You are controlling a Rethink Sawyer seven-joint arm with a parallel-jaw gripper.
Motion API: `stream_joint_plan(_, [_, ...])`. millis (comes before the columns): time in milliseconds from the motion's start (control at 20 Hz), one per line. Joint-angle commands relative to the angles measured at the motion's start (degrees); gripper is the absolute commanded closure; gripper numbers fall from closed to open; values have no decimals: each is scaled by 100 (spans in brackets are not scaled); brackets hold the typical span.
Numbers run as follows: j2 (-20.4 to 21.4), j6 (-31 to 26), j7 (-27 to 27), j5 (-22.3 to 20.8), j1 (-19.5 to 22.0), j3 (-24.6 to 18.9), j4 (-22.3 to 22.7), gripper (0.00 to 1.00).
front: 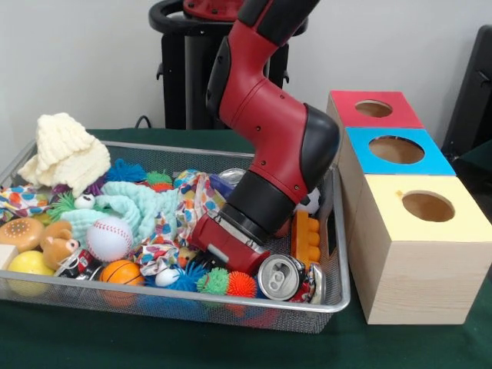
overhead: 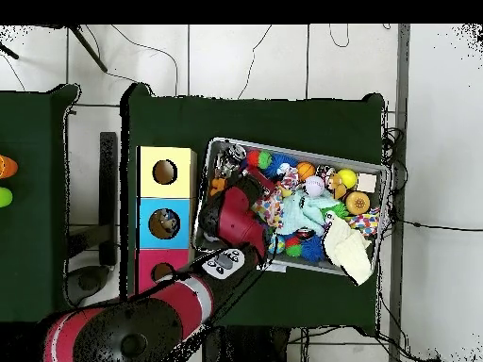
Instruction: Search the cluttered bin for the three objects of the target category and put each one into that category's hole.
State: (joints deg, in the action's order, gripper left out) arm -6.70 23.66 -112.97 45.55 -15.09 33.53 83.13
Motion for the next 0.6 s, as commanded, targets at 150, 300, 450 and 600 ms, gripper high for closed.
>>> stream_joint_plan(150, [-662, -326, -1273, -1042, 668, -2273, -723, 0])
stream_joint_plan(300, [-281, -661, -1145, -1407, 971, -2491, -431, 0])
stream_joint_plan(450, [-108, -2034, -476, -1355, 1136, -2429, -517, 0])
stream_joint_plan(600, [-126, -3552, -110, -1444, 1269, -2279, -890, 0])
